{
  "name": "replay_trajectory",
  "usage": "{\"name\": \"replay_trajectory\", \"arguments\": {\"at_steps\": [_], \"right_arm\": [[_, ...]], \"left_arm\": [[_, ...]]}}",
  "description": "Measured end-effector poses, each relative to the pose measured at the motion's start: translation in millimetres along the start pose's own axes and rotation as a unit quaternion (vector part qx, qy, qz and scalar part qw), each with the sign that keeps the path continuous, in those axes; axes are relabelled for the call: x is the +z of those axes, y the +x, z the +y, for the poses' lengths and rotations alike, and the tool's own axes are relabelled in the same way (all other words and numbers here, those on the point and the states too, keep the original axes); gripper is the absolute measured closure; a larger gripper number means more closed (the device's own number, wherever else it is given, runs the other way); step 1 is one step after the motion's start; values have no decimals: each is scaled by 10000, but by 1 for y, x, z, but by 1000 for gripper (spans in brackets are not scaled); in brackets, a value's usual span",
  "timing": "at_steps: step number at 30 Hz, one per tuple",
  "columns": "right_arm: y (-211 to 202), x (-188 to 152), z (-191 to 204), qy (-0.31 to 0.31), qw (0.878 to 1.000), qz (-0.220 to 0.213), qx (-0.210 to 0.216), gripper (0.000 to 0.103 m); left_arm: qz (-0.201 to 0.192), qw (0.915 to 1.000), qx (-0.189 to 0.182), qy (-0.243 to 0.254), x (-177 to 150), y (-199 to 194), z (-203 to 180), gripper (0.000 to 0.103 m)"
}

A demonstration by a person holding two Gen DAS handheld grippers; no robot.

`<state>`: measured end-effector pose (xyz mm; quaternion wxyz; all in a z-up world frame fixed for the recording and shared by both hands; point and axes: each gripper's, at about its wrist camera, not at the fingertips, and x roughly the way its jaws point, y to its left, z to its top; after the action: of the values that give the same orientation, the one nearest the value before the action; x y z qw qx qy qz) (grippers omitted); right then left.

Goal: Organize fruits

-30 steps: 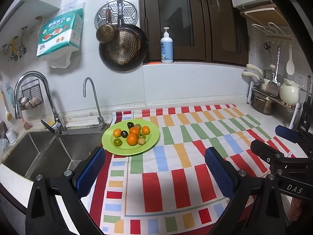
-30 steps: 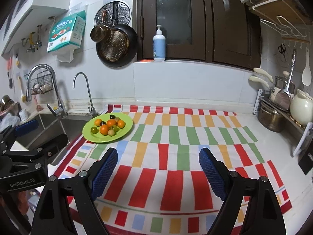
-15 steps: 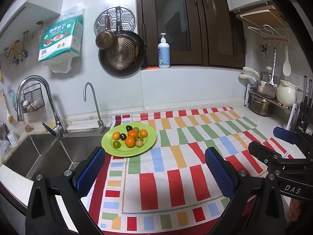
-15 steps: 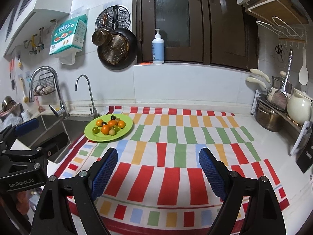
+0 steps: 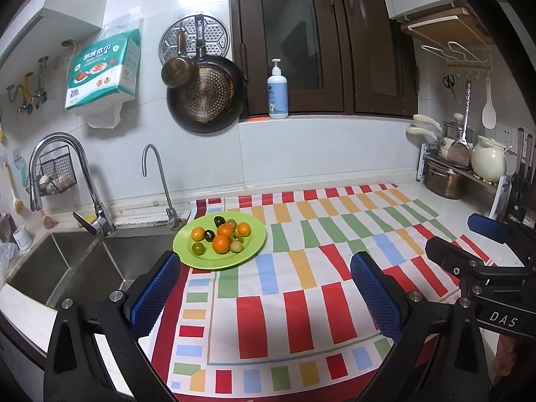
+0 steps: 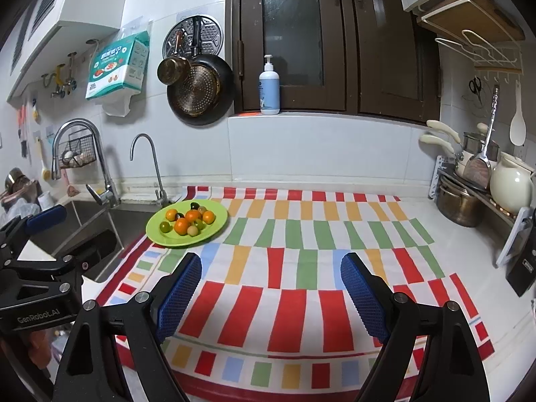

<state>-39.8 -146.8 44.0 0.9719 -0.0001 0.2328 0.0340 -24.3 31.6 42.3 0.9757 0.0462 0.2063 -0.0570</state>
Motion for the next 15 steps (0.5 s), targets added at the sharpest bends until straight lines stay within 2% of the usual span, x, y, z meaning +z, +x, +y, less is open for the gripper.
{"name": "replay_trajectory", "arguments": {"at_steps": [15], "right_arm": [[1, -1, -1, 17, 10000, 23, 13, 17]], "left_arm": [[2, 10000, 4, 8, 0, 0, -2, 0]]}}
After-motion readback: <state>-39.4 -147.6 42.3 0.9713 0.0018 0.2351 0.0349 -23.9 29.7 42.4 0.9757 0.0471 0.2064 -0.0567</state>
